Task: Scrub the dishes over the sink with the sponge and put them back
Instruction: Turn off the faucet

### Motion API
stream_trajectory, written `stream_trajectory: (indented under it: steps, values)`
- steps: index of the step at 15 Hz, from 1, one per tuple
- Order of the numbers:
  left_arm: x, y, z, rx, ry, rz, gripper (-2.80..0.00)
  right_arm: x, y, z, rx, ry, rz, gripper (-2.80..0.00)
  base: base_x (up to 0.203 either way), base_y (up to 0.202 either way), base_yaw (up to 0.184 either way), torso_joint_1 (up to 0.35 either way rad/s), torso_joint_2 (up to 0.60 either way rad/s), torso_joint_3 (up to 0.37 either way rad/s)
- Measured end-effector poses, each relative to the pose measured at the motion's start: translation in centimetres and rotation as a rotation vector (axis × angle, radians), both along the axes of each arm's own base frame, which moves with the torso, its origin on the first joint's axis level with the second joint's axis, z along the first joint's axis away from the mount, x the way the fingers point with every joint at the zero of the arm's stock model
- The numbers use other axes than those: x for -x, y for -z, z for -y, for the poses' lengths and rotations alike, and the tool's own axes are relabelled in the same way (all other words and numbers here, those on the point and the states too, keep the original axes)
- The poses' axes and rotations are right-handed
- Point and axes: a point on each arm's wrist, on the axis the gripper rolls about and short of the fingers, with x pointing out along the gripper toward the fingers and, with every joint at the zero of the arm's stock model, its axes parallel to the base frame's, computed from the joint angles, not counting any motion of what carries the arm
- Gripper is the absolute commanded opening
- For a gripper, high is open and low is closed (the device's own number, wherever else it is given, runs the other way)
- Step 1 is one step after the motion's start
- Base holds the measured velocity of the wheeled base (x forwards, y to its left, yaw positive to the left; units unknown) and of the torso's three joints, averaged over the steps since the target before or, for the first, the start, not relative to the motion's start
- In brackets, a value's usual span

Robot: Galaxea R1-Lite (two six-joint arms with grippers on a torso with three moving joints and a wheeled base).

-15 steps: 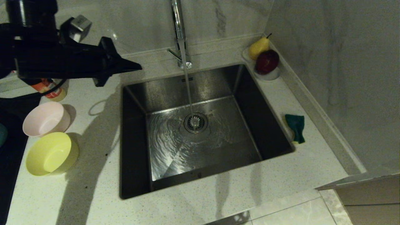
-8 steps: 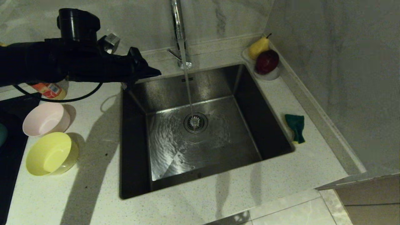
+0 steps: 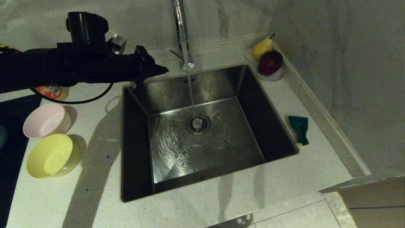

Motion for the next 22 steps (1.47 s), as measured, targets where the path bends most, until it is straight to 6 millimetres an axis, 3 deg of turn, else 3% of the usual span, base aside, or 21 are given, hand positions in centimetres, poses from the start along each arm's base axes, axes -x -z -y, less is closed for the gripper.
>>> stream_trajectory:
  steps: [7, 22]
  values:
    - [-0.3, -0.6, 0.6, 0.022, 0.035, 0.092, -2.8, 0.0, 0.0, 0.0, 0.0, 0.0, 0.0, -2.8, 0.0, 0.0, 0.0, 0.0, 0.0, 0.0]
    - [-3.0, 0.3, 1.0, 0.084, -0.011, 0.205, -2.8, 0.0, 0.0, 0.0, 0.0, 0.0, 0.0, -2.8, 0.0, 0.0, 0.0, 0.0, 0.0, 0.0]
